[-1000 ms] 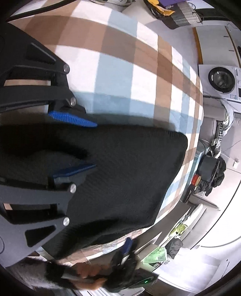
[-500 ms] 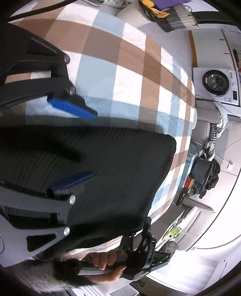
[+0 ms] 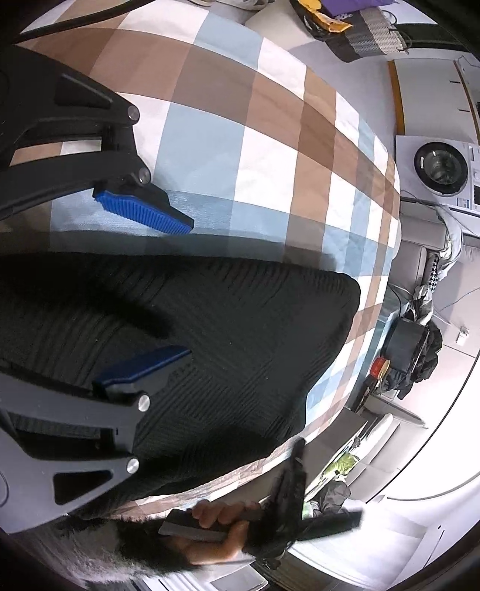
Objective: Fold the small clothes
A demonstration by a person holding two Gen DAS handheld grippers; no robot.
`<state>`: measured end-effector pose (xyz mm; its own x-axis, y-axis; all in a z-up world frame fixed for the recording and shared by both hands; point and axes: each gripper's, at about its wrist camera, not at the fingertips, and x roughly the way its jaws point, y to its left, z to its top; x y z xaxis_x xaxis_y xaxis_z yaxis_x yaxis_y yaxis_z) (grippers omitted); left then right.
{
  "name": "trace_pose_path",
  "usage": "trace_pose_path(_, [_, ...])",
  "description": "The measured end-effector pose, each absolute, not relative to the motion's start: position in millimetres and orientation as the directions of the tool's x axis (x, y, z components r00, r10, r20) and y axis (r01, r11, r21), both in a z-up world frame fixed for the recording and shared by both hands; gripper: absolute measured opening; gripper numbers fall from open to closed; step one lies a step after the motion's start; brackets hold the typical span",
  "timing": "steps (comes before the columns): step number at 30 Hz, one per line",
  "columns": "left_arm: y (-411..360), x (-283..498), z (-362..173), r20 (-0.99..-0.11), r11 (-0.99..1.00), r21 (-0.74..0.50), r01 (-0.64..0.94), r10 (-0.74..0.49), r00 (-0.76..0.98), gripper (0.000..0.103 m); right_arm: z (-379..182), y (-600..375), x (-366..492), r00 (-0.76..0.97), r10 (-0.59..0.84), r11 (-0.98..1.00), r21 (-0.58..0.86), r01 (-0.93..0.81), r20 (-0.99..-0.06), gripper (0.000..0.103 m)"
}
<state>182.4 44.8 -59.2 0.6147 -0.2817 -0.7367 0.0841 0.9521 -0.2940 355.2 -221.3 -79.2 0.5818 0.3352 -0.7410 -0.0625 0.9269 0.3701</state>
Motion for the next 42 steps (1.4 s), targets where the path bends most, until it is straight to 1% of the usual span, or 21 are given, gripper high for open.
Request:
trace_pose_path(1, [44.6,182.0,-58.4,-0.735,0.953,-0.289,0.085,-0.279,0.618,0.060,-86.6,-229.1,356.1,0.561,0.380,0.899,0.437,-0.036,-0.735,0.007])
trace_pose_path(2, [44.2,181.2,-57.1,-0.733,0.955,-0.285,0.086,-0.274,0.622,0.060,-90.5,-234.0,356.4,0.554,0.398,0.885,0.464,-0.023,-0.732,0.013])
trace_pose_path(3, [43.6,180.7,-56.2,-0.731,0.956,-0.281,0.087,-0.272,0.626,0.061,-93.4,-235.8,353.2,0.551,0.401,0.881,0.472,-0.014,-0.732,0.017])
trace_pose_path(5, [42.0,180.6,-55.8,-0.733,0.956,-0.278,0.092,-0.273,0.623,0.064,-91.2,-233.5,343.8,0.560,0.390,0.889,0.458,-0.021,-0.731,0.020])
trace_pose_path(8, [40.0,180.4,-56.3,-0.738,0.957,-0.273,0.096,-0.273,0.617,0.065,-84.2,-226.6,325.3,0.544,0.453,0.863,0.501,-0.066,-0.706,0.040])
trace_pose_path(9, [38.9,180.3,-56.9,-0.738,0.959,-0.267,0.098,-0.268,0.619,0.065,-81.2,-222.4,319.4,0.531,0.495,0.843,0.529,-0.099,-0.688,0.042])
trace_pose_path(12, [33.4,180.0,-58.2,-0.748,0.963,-0.246,0.108,-0.260,0.611,0.070,-84.6,-215.4,304.0,0.509,0.514,0.837,0.534,-0.121,-0.690,0.043])
trace_pose_path(15, [29.3,177.7,-57.9,-0.746,0.959,-0.253,0.129,-0.278,0.605,0.081,-92.8,-213.0,302.2,0.486,0.518,0.833,0.545,-0.097,-0.704,0.044])
trace_pose_path(19, [24.9,175.4,-57.6,-0.743,0.954,-0.256,0.155,-0.297,0.599,0.085,-95.6,-212.3,300.8,0.496,0.513,0.834,0.544,-0.094,-0.701,0.044])
trace_pose_path(22, [22.2,175.2,-60.0,-0.751,0.955,-0.249,0.158,-0.294,0.591,0.085,-95.8,-211.1,296.2,0.483,0.472,0.860,0.506,-0.070,-0.737,0.044])
trace_pose_path(24, [21.5,174.8,-60.9,-0.752,0.954,-0.250,0.164,-0.298,0.588,0.085,-97.0,-213.0,292.9,0.473,0.489,0.848,0.525,-0.064,-0.732,0.044])
trace_pose_path(26, [20.6,175.9,-62.9,-0.754,0.953,-0.253,0.168,-0.303,0.582,0.085,-96.9,-209.9,290.5,0.492,0.479,0.857,0.508,-0.084,-0.727,0.044])
trace_pose_path(27, [20.0,176.6,-64.4,-0.758,0.952,-0.254,0.169,-0.304,0.577,0.085,-98.9,-208.3,291.4,0.503,0.470,0.862,0.499,-0.087,-0.725,0.041])
trace_pose_path(28, [19.4,177.4,-65.7,-0.762,0.953,-0.253,0.169,-0.304,0.572,0.085,-102.0,-207.2,293.7,0.505,0.453,0.870,0.487,-0.073,-0.734,0.035])
trace_pose_path(29, [19.1,177.7,-66.7,-0.765,0.954,-0.249,0.169,-0.301,0.569,0.085,-103.6,-206.0,296.3,0.507,0.433,0.880,0.472,-0.058,-0.745,0.020])
trace_pose_path(31, [19.6,177.0,-65.3,-0.762,0.954,-0.247,0.171,-0.300,0.574,0.086,-93.0,-195.5,298.3,0.528,0.418,0.896,0.432,-0.106,-0.739,0.010])
trace_pose_path(34, [20.5,176.0,-63.0,-0.755,0.952,-0.250,0.176,-0.306,0.580,0.089,-56.8,-178.5,293.5,0.604,0.421,0.905,0.361,-0.227,-0.677,0.008])
trace_pose_path(36, [20.7,176.8,-64.8,-0.760,0.951,-0.253,0.176,-0.308,0.572,0.090,-41.4,-168.1,291.6,0.658,0.385,0.923,0.284,-0.261,-0.648,0.008])
trace_pose_path(39, [20.3,177.1,-67.6,-0.770,0.953,-0.248,0.172,-0.301,0.562,0.090,-60.2,-157.4,304.6,0.672,0.236,0.970,0.131,-0.203,-0.702,0.008])
trace_pose_path(41, [20.4,176.6,-68.6,-0.777,0.954,-0.245,0.174,-0.300,0.554,0.090,-90.4,-153.1,319.9,0.601,0.163,0.982,0.073,-0.171,-0.782,0.009])
trace_pose_path(42, [20.7,176.0,-68.2,-0.778,0.955,-0.239,0.175,-0.297,0.553,0.091,-100.6,-154.0,323.0,0.576,0.156,0.984,0.078,-0.157,-0.803,0.009])
